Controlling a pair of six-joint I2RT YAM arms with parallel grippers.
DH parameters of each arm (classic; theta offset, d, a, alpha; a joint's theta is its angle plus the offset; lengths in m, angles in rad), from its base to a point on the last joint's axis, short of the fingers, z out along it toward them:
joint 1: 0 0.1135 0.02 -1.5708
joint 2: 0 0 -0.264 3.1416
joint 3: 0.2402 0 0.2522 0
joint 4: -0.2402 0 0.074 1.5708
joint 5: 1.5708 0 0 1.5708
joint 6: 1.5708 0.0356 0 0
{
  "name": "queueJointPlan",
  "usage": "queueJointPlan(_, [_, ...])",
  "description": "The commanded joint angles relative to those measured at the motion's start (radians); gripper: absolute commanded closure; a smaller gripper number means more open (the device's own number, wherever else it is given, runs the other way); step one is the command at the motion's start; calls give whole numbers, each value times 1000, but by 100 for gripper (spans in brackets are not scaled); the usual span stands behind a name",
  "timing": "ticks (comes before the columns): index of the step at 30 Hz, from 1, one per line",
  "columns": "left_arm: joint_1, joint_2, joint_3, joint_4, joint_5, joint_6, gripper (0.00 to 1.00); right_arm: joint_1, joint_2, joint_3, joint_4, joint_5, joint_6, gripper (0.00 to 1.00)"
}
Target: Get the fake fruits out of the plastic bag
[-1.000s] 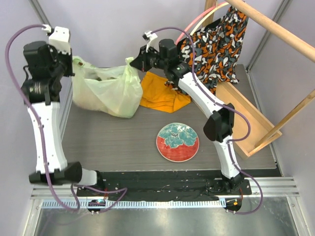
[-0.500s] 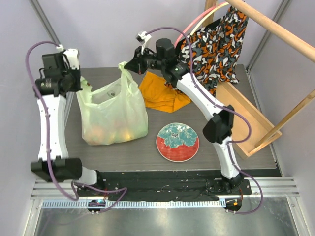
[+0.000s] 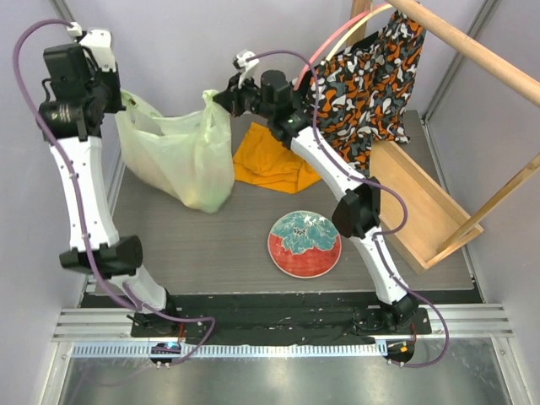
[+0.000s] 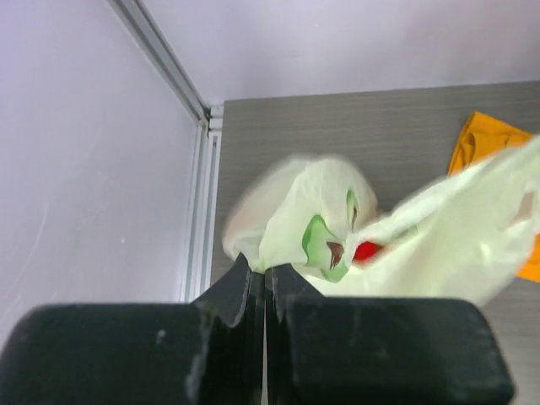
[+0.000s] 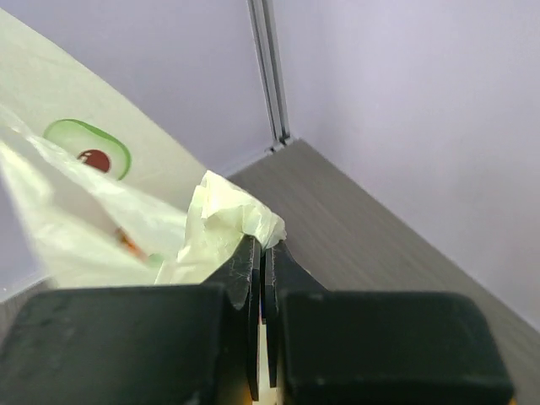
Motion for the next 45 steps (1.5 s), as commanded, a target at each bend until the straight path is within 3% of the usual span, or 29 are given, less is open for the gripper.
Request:
queueJointPlan(1, [6, -226, -238, 89, 15, 4, 100, 8, -255, -136, 113, -48, -65, 99])
queueJointPlan(6, [7, -481, -635, 64, 13, 26, 100, 14, -430, -473, 23, -153, -55, 99])
queueJointPlan(11, [6, -710, -1064, 29, 23, 53, 100, 69, -627, -973, -40, -160, -96, 99])
queueJointPlan(14, [4, -802, -1220, -38, 61, 46, 100, 80, -722, -1201, -88, -106, -116, 98])
queueJointPlan(17, [7, -837, -1198, -71, 77, 31, 100, 77, -783, -1313, -158, -59, -192, 86])
queueJointPlan(20, [7, -825, -1164, -86, 84, 43, 100, 70, -849, -1301, -216, -40, -237, 77])
queueJointPlan(23, [7, -804, -1069, -190, 92, 37, 100, 70, -888, -1172, -344, -58, -337, 52])
queueJointPlan(26, [7, -827, -1035, -203, 128, 14, 100, 71, -897, -1033, -439, -123, -406, 42])
queueJointPlan(31, [7, -834, -1021, -222, 180, 6, 100, 150, -857, -928, -441, -154, -472, 42])
queueJointPlan(38, [7, -851, -996, -249, 171, 50, 100, 228, -676, -830, -419, -219, -478, 62])
queueJointPlan(45, [6, -857, -1010, -244, 176, 43, 100, 237, -537, -773, -327, -169, -448, 72])
